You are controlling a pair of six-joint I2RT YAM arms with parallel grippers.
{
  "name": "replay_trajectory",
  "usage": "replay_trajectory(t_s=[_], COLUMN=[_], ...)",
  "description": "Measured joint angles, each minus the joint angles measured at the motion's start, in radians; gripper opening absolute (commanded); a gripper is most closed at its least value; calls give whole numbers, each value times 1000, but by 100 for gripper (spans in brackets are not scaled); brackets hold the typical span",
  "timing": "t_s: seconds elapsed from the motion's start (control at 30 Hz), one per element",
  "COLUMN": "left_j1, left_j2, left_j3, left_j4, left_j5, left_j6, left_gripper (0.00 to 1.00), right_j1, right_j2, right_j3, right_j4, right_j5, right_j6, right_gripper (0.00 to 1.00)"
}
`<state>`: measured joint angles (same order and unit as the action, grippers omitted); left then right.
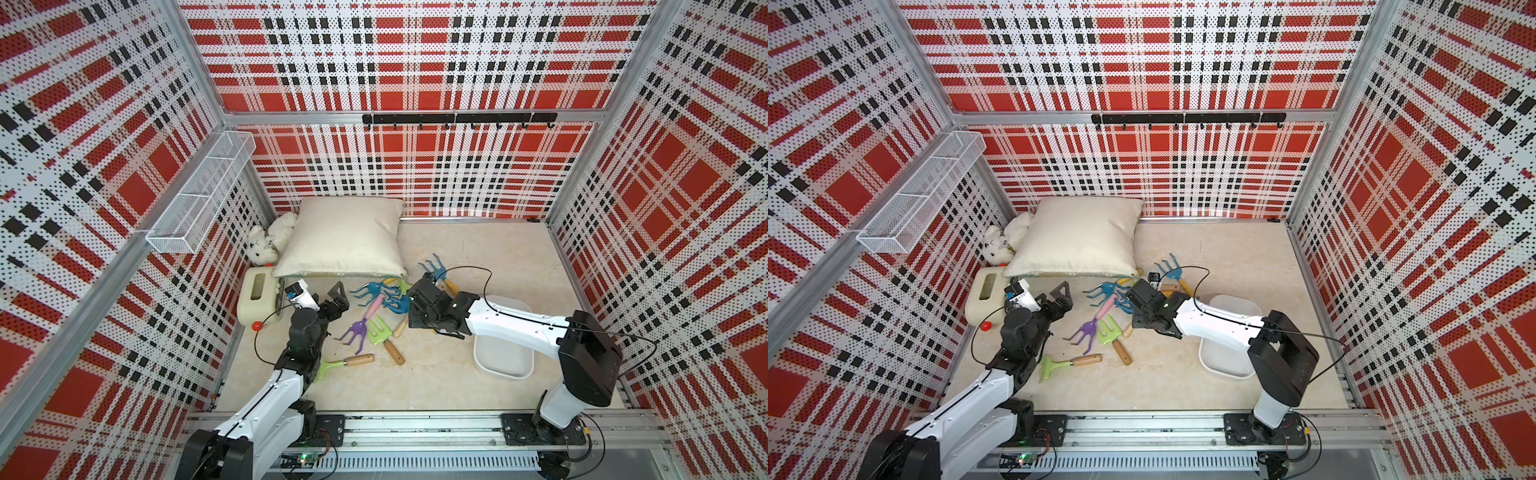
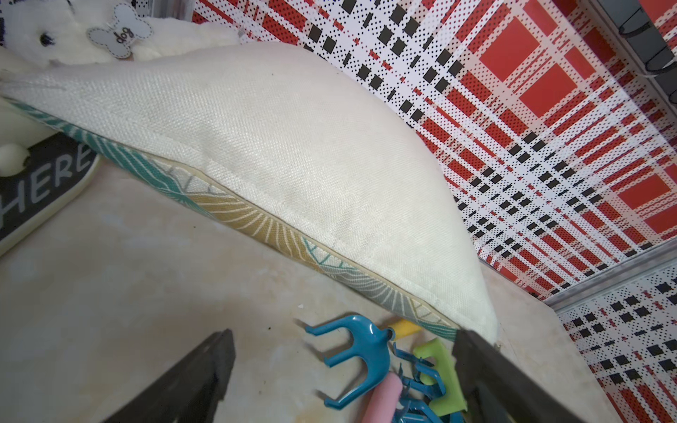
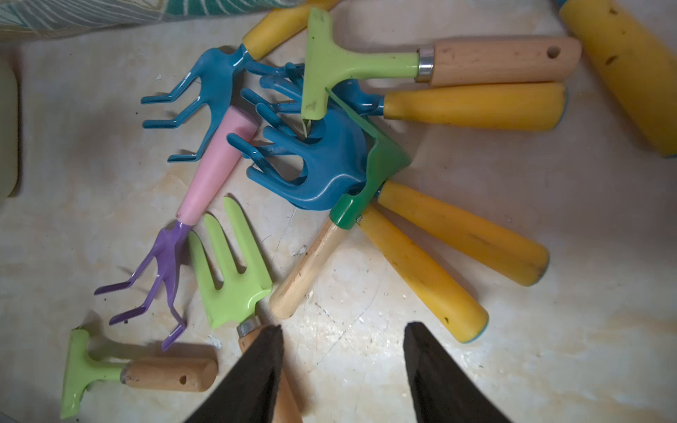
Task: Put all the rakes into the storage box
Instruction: Pick up the rake at the center of the board.
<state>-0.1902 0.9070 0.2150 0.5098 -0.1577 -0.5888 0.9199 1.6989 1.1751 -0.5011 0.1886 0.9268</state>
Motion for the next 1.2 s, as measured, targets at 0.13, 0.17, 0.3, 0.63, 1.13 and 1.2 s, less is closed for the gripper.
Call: replay_trajectory(t_s=[0.13, 0.17, 0.3, 0.63, 1.13, 1.2], left_j1=[0, 0, 0, 1, -2, -5], left_j2=[-2, -2, -2, -4, -33, -45], left_j3=[1, 1, 1, 1, 1, 1], left_j4=[-3, -4, -5, -8, -11, -10], left_j5=[3, 4, 10, 15, 14, 14], left_j6=[-6, -7, -10, -10, -10, -9], left_gripper=[99, 99, 99, 99, 99, 99], right_j1=[0, 0, 0, -4, -18, -19], right_j2=[86, 105, 177, 304, 146, 58], right_j3=[44, 56, 90, 151, 105, 84], right_j4=[19, 23, 38, 52, 8, 2], right_j5=[-18, -20, -30, -28, 81, 99], right_j6=[41, 50, 89, 137, 108, 85], right_gripper=[53, 53, 52, 36, 0, 0])
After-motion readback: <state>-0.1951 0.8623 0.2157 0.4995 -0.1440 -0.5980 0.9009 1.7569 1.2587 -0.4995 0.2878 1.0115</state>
